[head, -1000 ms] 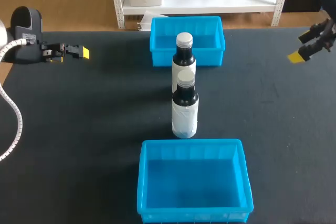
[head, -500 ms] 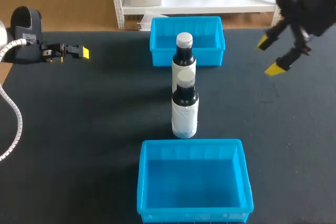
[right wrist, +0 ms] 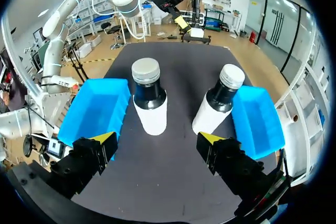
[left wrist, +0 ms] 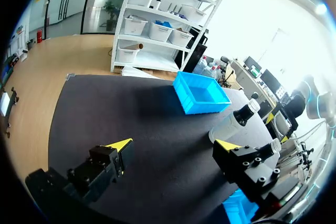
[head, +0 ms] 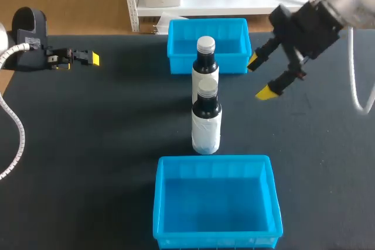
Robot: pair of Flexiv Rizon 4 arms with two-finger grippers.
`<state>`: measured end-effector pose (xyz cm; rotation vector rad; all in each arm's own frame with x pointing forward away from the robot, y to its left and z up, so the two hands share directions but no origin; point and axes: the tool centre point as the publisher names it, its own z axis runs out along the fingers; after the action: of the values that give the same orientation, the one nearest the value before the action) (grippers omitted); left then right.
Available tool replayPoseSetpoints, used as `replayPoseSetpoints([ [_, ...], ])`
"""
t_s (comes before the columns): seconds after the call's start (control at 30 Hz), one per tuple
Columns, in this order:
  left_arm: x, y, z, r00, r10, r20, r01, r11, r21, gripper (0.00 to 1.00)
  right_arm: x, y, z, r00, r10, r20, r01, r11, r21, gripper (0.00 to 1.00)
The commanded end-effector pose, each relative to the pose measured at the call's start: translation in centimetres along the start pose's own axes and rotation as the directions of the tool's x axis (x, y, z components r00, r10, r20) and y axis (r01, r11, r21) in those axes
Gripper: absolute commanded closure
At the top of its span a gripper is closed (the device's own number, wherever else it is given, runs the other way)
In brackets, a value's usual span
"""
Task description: Pick up the bottle, and place it in the far bin if it is heavy, or in the near bin if it is light.
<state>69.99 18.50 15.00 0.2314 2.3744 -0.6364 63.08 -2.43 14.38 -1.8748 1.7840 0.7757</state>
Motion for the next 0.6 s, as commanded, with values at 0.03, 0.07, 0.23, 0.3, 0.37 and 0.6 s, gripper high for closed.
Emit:
replayPoseSetpoints([
  [0.03,0.0,0.0,0.0,1.000,0.000,0.000,0.000,1.000,0.000,0.00,0.2,0.5,1.7,0.999,-0.014,0.042,0.011,0.998,0.057,0.00],
  [0.07,0.0,0.0,0.0,1.000,0.000,0.000,0.000,1.000,0.000,0.00,0.0,0.5,2.0,0.999,-0.014,0.042,0.012,0.998,0.059,0.00],
  [0.23,0.0,0.0,0.0,1.000,0.000,0.000,0.000,1.000,0.000,0.00,-0.9,0.5,3.2,0.998,-0.022,0.058,0.019,0.998,0.061,0.00],
  [0.3,0.0,0.0,0.0,1.000,0.000,0.000,0.000,1.000,0.000,0.00,-1.3,0.6,3.7,0.998,-0.021,0.066,0.017,0.998,0.061,0.00],
  [0.37,0.0,0.0,0.0,1.000,0.000,0.000,0.000,1.000,0.000,0.00,-1.9,0.6,4.2,0.996,-0.022,0.081,0.018,0.998,0.055,0.00],
  [0.6,0.0,0.0,0.0,1.000,0.000,0.000,0.000,1.000,0.000,0.00,-4.0,0.9,6.0,0.990,-0.039,0.138,0.036,0.999,0.025,0.00],
])
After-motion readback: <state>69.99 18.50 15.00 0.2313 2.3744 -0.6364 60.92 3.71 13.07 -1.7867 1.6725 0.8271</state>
